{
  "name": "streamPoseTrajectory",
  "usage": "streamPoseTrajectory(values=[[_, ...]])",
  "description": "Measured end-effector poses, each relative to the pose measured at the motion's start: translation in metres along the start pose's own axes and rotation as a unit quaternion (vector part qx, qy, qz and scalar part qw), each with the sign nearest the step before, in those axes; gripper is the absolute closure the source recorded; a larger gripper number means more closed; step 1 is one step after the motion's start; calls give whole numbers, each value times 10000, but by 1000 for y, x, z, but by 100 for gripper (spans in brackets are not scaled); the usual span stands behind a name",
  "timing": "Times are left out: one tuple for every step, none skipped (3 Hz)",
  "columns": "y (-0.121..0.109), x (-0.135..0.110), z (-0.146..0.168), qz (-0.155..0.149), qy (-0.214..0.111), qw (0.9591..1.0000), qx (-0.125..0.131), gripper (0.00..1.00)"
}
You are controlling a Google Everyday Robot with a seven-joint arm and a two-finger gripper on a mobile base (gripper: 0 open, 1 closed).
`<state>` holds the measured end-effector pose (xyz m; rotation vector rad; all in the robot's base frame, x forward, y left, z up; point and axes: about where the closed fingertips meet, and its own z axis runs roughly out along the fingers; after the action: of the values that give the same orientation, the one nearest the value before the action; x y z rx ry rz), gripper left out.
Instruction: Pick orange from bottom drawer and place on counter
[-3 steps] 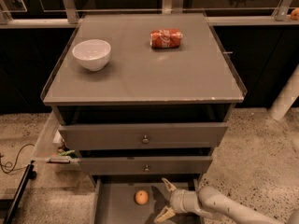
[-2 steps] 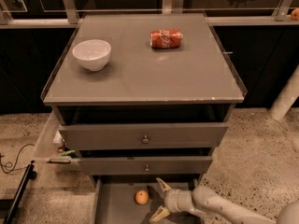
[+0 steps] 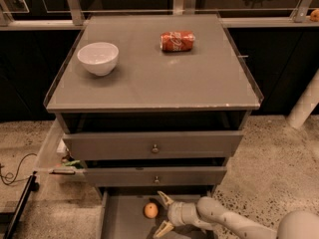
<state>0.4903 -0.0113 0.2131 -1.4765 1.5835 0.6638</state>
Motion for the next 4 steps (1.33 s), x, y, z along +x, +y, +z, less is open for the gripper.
streamPoseTrajectory(values=[[-2,12,17,4,-19,9999,-166,0],[-2,22,32,78,-45,9995,-309,0],[-1,32,44,179,-63,9990,-405,0],[-2,39,53,295,-101,9985,-441,0]])
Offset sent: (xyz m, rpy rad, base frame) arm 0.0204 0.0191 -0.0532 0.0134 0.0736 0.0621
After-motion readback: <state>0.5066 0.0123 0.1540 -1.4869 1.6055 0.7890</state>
